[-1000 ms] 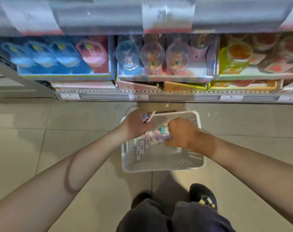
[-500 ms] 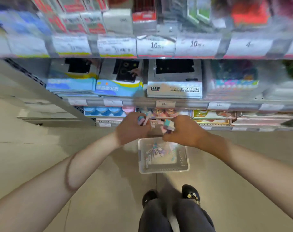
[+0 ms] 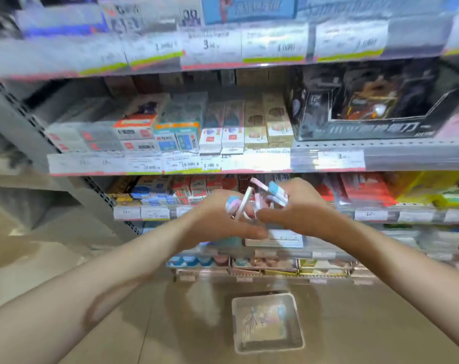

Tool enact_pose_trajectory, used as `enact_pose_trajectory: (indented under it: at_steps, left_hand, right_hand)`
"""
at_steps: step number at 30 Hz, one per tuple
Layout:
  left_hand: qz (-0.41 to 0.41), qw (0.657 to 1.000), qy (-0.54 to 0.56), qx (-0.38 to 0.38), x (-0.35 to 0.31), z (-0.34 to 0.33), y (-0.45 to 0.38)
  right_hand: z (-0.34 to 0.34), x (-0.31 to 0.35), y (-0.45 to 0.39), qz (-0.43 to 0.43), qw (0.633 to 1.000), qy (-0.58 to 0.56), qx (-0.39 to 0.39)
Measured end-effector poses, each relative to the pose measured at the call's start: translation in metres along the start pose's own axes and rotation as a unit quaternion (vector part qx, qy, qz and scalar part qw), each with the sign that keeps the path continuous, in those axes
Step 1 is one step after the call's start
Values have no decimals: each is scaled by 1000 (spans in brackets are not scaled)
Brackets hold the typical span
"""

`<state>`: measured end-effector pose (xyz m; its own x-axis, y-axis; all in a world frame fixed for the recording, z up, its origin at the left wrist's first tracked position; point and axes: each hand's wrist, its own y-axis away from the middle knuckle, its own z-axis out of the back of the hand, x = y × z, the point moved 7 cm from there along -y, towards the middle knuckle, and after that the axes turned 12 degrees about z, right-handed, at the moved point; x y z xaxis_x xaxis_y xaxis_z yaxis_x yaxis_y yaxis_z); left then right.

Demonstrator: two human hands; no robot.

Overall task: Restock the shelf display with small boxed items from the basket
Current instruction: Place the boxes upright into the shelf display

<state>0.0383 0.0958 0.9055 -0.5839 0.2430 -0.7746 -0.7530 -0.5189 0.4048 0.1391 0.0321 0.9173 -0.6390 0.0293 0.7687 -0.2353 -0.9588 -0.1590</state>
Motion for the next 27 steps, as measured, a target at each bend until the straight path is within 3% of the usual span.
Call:
enact_pose_trajectory:
  at_steps: [8,12,21,27]
  left_hand:
    - [-92,992,9,-81,-100,52,63]
    - [-112,989,42,-83,-128,67,79]
    - [-146,982,68,-99,-155,79,92]
    - [-181,975,50,-118,-176,71,90]
  right_hand:
    - [83,103,-10,68,993,-9,-92]
    - [104,131,-10,84,989,-79,-96]
    - [121,154,0,111,975,-178,-66]
    - [134,159,4,155,966,-161,-127]
